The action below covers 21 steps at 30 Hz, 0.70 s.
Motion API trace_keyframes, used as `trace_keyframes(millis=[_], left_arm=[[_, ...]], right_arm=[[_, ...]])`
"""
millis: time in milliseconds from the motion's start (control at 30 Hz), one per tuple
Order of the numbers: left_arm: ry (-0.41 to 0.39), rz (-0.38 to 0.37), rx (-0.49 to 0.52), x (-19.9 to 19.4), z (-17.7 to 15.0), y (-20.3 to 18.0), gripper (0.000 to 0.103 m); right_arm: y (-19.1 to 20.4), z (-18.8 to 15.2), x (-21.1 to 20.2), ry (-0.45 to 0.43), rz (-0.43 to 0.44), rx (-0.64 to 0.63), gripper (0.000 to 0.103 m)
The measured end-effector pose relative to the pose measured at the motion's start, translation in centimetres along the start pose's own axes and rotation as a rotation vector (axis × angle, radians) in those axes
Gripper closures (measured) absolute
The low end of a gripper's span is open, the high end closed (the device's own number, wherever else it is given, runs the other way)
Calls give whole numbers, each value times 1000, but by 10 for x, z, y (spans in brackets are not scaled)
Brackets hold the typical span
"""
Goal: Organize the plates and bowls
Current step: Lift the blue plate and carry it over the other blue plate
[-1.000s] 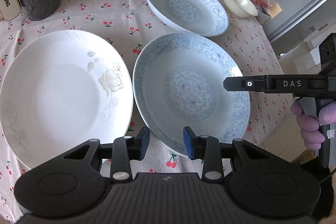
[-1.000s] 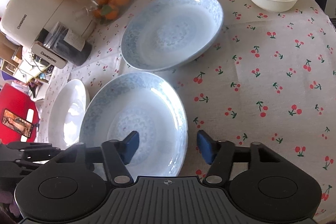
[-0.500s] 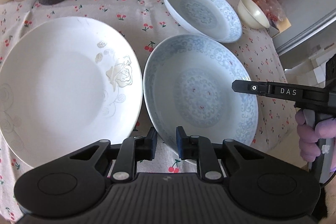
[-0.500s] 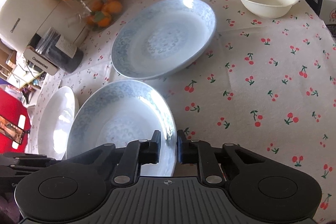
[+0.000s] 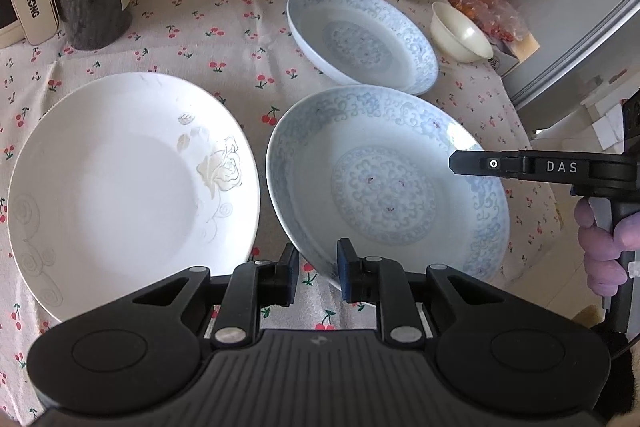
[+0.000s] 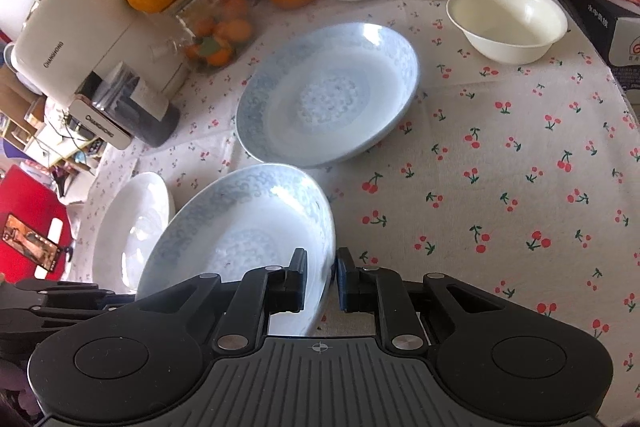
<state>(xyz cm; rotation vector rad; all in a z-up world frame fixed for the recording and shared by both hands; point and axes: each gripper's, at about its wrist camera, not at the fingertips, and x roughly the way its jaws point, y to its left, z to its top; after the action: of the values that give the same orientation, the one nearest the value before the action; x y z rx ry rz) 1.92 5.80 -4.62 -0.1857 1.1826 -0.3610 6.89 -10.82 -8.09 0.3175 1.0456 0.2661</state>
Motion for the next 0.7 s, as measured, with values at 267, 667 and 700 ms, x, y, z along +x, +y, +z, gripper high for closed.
trace_keyframes(millis=[267, 667, 700], left_arm=[[-32, -17, -2, -9, 2, -4, 85], [-85, -19, -10, -15, 14, -7, 85], [-90, -18, -9, -15, 16, -8, 85]], right_arm=[[1, 5, -14, -28, 26, 14, 87], [-1, 18, -18, -57, 34, 40, 87], [-1, 19, -19, -59, 33, 42, 87]])
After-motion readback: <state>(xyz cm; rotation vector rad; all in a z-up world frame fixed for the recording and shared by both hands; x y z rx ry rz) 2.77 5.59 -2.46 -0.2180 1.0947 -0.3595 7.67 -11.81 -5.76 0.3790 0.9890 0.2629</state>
